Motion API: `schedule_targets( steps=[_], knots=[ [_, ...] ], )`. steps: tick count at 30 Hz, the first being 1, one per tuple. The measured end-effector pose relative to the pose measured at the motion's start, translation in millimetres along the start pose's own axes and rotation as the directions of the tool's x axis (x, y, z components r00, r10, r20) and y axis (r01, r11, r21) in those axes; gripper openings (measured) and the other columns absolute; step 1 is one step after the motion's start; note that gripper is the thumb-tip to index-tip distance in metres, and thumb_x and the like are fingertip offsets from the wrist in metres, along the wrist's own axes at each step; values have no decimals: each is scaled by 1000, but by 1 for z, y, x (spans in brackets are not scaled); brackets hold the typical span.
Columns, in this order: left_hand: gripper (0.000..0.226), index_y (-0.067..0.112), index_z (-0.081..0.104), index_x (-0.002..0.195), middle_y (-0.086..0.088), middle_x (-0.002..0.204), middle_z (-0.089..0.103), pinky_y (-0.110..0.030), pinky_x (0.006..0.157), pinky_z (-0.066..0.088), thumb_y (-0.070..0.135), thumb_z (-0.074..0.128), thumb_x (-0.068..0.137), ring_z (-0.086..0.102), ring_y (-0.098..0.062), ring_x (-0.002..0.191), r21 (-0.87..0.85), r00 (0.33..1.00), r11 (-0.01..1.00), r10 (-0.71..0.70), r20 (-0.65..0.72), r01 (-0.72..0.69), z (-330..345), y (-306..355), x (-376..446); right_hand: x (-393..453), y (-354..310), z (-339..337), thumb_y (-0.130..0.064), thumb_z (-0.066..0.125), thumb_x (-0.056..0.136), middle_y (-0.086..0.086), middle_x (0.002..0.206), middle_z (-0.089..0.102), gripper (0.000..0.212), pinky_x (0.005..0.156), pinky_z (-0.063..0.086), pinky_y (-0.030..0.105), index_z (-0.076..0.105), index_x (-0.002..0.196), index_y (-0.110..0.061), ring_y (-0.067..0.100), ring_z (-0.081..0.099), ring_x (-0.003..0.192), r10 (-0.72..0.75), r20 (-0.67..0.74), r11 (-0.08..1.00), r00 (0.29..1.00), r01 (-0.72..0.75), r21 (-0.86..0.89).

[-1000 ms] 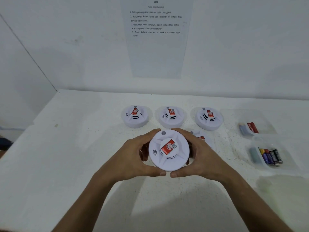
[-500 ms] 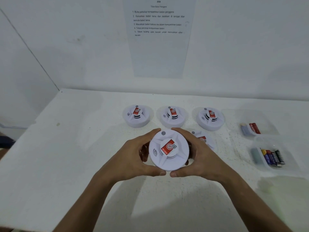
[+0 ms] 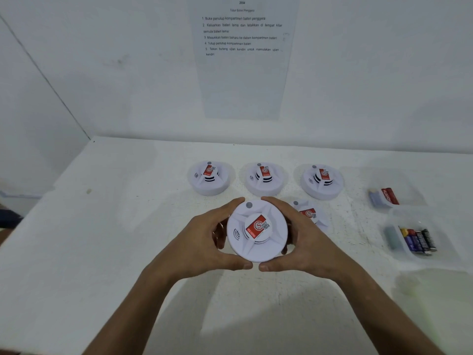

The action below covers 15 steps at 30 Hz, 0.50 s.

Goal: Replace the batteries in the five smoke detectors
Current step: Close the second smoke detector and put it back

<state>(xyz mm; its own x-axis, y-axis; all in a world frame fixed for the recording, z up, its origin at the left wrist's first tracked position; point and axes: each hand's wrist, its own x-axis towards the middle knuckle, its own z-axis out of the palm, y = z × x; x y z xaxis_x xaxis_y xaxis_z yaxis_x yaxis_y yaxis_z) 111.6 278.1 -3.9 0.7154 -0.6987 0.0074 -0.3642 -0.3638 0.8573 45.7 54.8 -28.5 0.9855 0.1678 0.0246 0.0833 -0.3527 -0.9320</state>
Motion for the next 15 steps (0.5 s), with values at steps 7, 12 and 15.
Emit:
schedule_targets(
  steps=[7,12,15],
  knots=[
    [87,46,39,139,17,112,63,-24,64,52,39,87,66,53,-16,75,5,1000,1000,0,3,0,2,-3,2,-1,-1,-2,-6,92,63,-25,134,55,98,95,51,19,38,143,-27,2,51,129,7,0,1000,1000,-7,6],
    [86,47,40,138,21,110,63,-21,65,52,41,86,66,54,-8,76,2,1000,1000,-11,1,11,2,-2,3,-1,-2,-2,-8,92,63,-26,136,54,99,96,51,19,37,144,-29,1,50,130,11,1,1000,1000,-11,4],
    [85,49,40,136,20,110,63,-23,65,53,40,86,66,52,-10,74,1,1000,1000,7,-1,-7,1,0,2,-1,-3,-2,-6,92,64,-26,136,54,100,95,51,19,37,145,-27,1,51,129,14,5,1000,1000,-14,10]
  ],
)
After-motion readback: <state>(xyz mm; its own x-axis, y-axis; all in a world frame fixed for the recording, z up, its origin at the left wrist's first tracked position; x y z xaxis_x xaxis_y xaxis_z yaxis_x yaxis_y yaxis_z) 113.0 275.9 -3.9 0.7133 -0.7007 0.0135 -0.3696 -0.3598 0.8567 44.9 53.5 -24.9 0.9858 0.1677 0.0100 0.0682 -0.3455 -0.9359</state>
